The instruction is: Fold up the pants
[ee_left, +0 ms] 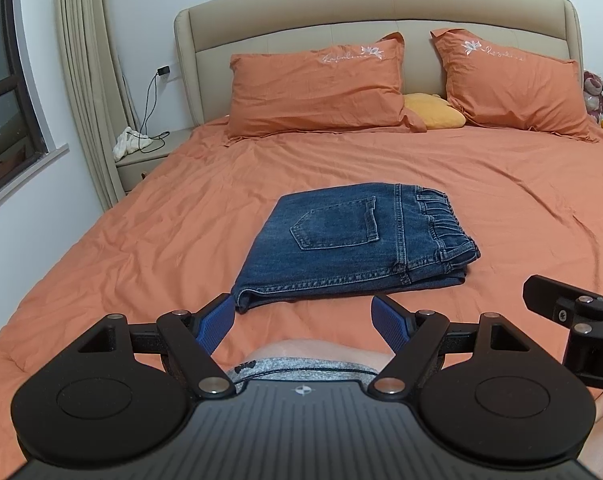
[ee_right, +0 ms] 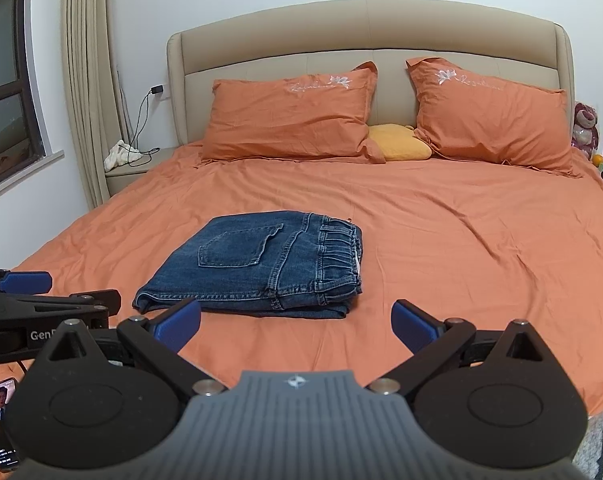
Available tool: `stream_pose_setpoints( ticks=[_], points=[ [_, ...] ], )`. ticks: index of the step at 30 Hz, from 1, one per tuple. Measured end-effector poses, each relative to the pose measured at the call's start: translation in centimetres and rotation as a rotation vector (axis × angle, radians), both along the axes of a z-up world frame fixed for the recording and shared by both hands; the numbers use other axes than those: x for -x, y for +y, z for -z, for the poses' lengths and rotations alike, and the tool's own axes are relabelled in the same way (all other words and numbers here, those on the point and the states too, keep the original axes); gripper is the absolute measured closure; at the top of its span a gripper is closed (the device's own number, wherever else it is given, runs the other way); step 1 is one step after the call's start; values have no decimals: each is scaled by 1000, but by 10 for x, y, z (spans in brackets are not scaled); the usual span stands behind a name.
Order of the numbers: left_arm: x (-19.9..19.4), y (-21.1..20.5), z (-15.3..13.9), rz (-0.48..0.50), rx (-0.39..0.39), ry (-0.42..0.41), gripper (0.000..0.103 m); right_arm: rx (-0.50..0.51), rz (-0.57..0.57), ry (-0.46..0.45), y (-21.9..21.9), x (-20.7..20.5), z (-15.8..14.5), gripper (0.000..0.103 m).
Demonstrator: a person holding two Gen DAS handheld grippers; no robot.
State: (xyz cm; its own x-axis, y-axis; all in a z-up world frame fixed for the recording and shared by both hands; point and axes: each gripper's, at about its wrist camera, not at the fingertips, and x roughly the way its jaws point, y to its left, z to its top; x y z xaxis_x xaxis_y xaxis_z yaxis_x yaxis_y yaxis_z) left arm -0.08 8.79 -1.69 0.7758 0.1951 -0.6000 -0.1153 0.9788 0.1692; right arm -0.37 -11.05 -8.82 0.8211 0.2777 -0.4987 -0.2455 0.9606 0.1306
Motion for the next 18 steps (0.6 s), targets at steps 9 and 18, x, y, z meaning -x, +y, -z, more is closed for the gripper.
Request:
stream_pose_setpoints(
  ticks=[9, 18],
  points=[
    [0, 3, 1, 6, -2, -4, 12, -1, -3, -1, -1, 0, 0, 6],
    [0, 3, 1, 9, -8, -7, 12, -1, -4, -2, -1, 0, -1, 6]
  ],
)
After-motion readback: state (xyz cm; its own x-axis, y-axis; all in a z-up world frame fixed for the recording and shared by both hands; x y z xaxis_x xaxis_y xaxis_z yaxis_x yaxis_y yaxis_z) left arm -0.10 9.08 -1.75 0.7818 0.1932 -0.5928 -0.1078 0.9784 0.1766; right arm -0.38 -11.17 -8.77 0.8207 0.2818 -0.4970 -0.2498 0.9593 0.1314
